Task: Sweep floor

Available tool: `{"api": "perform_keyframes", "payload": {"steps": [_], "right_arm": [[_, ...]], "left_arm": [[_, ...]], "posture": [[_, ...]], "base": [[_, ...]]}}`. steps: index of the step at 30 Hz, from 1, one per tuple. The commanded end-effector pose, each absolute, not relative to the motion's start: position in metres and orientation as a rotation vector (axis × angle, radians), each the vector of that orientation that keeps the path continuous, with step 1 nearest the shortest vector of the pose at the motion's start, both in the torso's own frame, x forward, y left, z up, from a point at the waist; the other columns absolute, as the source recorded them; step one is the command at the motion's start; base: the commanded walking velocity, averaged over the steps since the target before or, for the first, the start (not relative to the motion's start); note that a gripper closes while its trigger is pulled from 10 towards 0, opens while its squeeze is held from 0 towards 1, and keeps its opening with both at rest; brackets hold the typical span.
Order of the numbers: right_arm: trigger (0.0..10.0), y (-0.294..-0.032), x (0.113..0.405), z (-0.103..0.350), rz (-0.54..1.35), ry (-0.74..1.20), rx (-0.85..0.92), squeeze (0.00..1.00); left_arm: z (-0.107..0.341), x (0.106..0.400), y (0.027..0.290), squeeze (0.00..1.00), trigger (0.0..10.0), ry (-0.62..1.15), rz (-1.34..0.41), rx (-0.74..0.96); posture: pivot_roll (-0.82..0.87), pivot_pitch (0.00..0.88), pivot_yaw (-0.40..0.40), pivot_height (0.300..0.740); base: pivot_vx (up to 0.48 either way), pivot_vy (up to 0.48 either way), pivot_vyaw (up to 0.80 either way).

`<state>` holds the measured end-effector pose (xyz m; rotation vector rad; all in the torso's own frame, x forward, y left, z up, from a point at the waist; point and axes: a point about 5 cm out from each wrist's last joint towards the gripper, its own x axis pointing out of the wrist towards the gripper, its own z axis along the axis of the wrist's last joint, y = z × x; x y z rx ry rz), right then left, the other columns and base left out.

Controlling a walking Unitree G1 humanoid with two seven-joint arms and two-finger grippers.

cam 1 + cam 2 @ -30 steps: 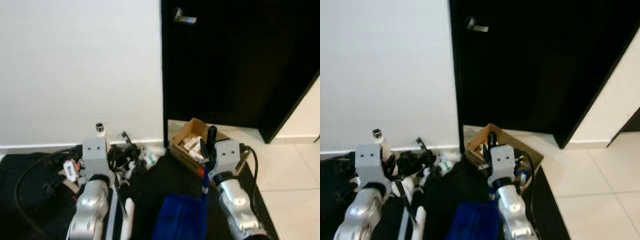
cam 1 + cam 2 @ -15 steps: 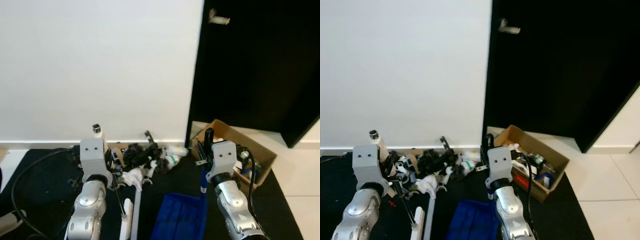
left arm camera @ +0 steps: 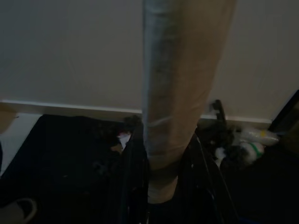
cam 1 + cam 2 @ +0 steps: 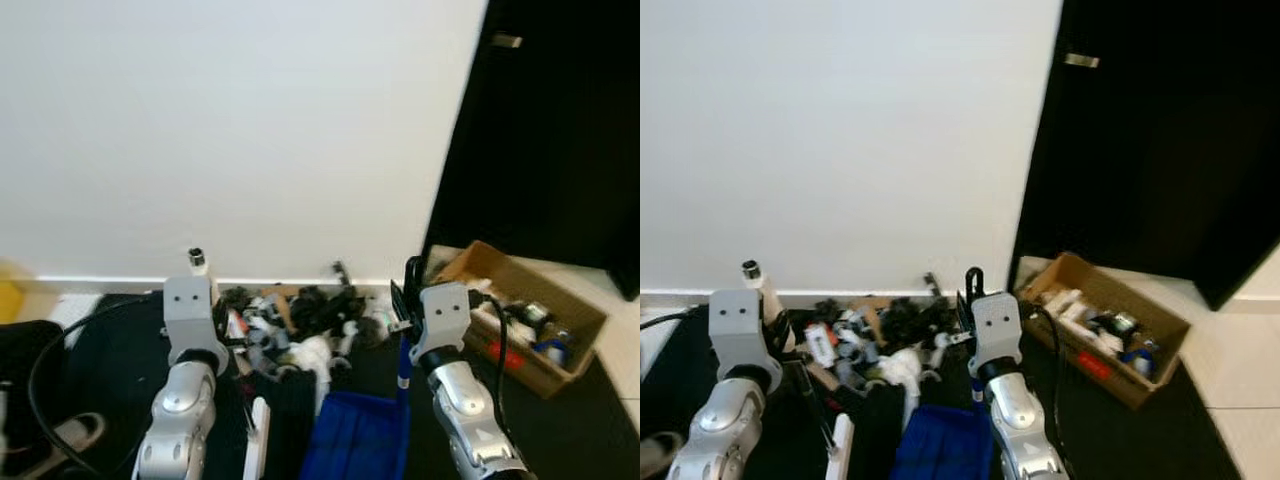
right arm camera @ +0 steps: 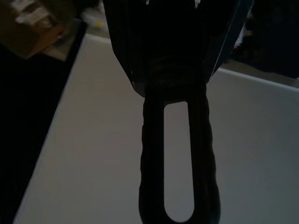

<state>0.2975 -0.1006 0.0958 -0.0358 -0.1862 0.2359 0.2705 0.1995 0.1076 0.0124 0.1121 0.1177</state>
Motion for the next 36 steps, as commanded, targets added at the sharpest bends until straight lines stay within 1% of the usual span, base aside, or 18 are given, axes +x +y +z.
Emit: {"api": "perform_keyframes", "payload": {"steps": [1,8,23,30,36], "right_arm": [[10.0,-0.1002,0.2972,0.0999,0.236,-0.212,-0.040,0.00],[10.0,-0.1001,0.2971,0.0998,0.234,-0.212,-0.040,0.00],[10.0,-0.1007,0.2958,0.0994,0.231,-0.210,-0.042,0.00],[10.0,-0.1007,0.2957,0.0993,0.230,-0.210,-0.041,0.00],[10.0,-0.1005,0.2956,0.0992,0.230,-0.209,-0.042,0.00]], "left_arm": [[0.1131,0.2708,0.1998,0.00,10.0,0.084,0.117,0.016],[0.1135,0.2714,0.1996,0.00,10.0,0.082,0.115,0.017],[0.1150,0.2718,0.1964,0.00,10.0,0.072,0.098,0.034],[0.1151,0.2720,0.1950,0.00,10.0,0.070,0.091,0.043],[0.1146,0.2718,0.1948,0.00,10.0,0.075,0.090,0.044]], "posture": [[0.08,0.092,0.029,0.740],[0.08,0.092,0.031,0.740],[0.07,0.099,0.033,0.740],[0.07,0.099,0.034,0.740],[0.07,0.100,0.035,0.740]], "base": [[0.000,0.274,0.00],[0.000,0.274,0.00],[0.000,0.000,0.00],[0.000,-0.424,0.00],[0.234,-0.321,0.00]]}}
